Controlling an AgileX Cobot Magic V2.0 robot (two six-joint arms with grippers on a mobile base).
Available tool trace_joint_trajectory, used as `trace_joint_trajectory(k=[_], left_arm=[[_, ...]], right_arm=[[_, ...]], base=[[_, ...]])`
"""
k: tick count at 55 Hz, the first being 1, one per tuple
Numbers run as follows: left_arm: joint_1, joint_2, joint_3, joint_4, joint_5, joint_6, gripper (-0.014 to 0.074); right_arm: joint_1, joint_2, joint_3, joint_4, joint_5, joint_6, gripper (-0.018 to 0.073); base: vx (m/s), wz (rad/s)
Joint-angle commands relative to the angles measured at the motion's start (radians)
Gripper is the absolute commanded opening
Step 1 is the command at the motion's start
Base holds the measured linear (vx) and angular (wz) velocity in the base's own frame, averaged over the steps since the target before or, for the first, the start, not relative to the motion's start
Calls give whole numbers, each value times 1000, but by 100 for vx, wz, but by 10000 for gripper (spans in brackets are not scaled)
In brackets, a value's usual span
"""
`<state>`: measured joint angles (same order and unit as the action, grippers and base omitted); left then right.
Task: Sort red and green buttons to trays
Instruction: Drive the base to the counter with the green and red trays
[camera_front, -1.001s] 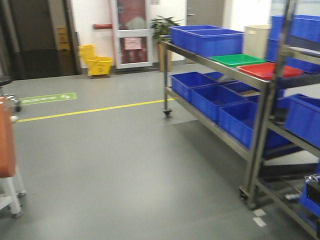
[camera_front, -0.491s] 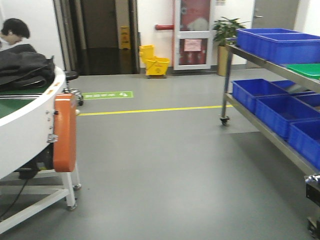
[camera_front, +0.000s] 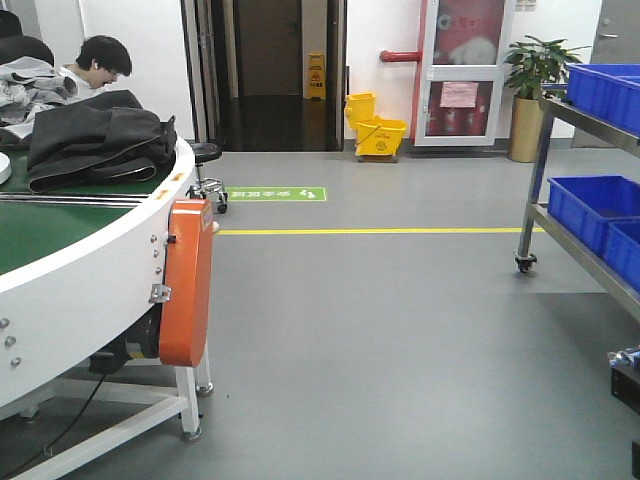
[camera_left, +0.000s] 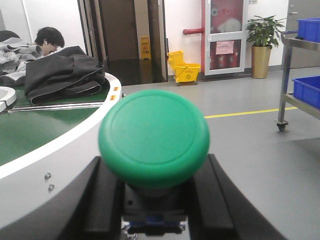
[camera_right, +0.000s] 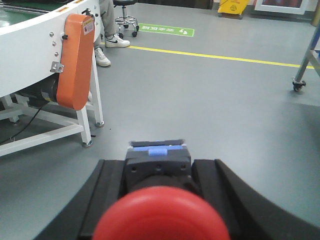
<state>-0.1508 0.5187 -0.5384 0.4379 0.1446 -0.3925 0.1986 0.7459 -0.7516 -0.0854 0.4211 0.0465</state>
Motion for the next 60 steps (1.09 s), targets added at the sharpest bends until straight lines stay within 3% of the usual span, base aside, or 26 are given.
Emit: trace_joint_trajectory(k=[1,60], left_arm=[[-5,2,-29,0,-84,-9,3],[-5,3,-29,0,-84,-9,3]], right_arm=[[-1,-6,-30,-8,-93,1,-9],[-1,-6,-30,-8,-93,1,-9]], base=[[33,10],[41,0]])
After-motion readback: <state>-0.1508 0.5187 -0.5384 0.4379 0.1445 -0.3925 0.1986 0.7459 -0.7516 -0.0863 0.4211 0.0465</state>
